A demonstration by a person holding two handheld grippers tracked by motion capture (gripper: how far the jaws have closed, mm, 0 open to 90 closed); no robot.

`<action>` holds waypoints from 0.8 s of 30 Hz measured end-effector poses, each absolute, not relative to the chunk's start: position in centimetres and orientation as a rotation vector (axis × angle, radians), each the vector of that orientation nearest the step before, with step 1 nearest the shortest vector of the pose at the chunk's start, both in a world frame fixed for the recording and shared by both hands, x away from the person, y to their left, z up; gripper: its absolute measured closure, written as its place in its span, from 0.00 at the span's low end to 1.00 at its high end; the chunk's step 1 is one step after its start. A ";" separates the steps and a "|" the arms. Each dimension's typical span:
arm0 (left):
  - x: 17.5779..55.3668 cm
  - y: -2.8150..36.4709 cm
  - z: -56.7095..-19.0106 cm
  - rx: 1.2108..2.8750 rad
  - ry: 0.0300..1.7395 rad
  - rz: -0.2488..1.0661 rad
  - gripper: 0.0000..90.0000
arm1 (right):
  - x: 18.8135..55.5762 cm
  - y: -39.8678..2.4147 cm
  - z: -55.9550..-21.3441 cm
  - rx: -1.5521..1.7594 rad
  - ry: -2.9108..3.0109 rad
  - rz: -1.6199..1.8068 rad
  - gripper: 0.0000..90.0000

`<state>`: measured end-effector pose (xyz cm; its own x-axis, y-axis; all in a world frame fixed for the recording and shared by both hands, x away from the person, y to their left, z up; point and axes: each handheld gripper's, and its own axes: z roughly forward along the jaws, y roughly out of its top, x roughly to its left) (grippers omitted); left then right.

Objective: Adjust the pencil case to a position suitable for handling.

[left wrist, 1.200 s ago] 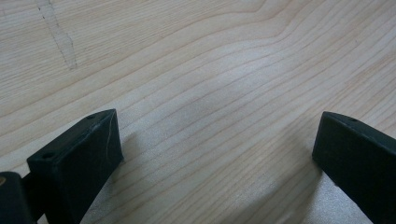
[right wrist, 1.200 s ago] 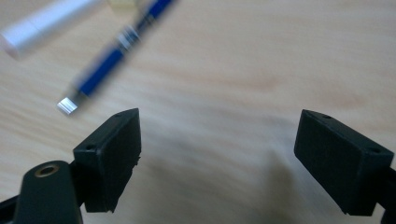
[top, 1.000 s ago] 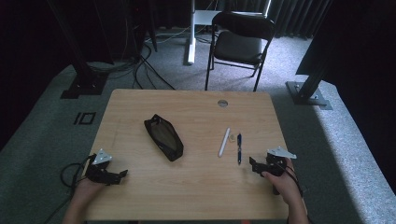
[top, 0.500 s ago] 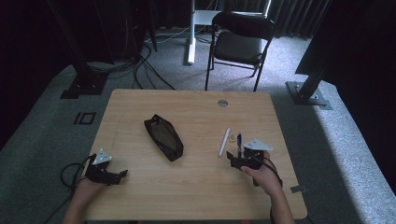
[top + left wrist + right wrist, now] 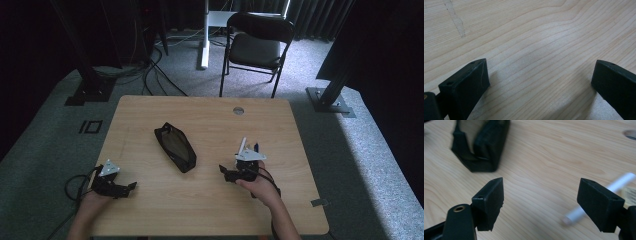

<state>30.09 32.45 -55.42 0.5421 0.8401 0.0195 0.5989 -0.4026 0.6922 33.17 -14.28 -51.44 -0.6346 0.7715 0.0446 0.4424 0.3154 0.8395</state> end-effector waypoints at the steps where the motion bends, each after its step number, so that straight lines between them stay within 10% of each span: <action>1: 30.1 32.4 -55.4 2.142 1.156 0.489 0.02 | 33.2 -13.9 -51.4 1.068 2.232 1.240 0.24; 24: 30.0 32.5 -55.4 2.150 1.143 0.484 0.02 | 33.0 -5.6 -51.4 0.908 2.341 1.318 0.45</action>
